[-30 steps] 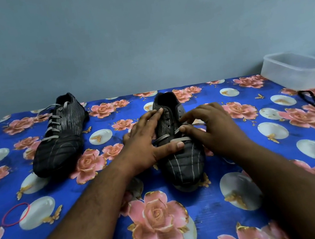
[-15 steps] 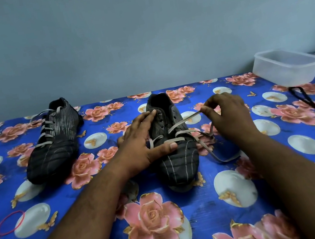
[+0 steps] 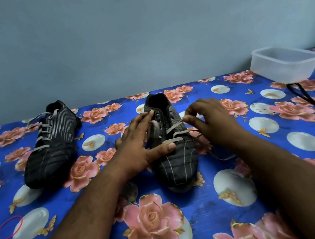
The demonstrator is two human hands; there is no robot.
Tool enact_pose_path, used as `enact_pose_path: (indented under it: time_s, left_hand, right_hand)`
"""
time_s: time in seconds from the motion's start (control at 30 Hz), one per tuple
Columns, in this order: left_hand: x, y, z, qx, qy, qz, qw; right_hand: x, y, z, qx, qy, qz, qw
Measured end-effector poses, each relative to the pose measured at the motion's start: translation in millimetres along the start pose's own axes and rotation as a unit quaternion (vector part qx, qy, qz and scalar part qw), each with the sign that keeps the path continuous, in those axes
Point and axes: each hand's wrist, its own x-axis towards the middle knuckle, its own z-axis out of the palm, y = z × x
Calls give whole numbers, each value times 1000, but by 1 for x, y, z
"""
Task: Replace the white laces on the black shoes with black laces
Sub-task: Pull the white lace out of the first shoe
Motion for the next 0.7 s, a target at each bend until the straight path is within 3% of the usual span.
enact_pose_path:
  time_s: [0.2, 0.3, 0.47, 0.7]
  left_hand:
    - [0, 1, -1, 6, -7, -3, 1000]
    - [-1, 0, -1, 7, -10, -3, 1000]
    - [-1, 0, 0, 8, -9, 0, 1000]
    - [1, -1, 1, 6, -3, -3, 1000]
  right_hand:
    - [5, 34, -13, -50, 29, 151, 987]
    - [1, 17, -10, -25, 37, 98, 994]
    - [-6, -15, 1, 8, -29, -33, 999]
    - [-2, -3, 0, 30, -14, -18, 999]
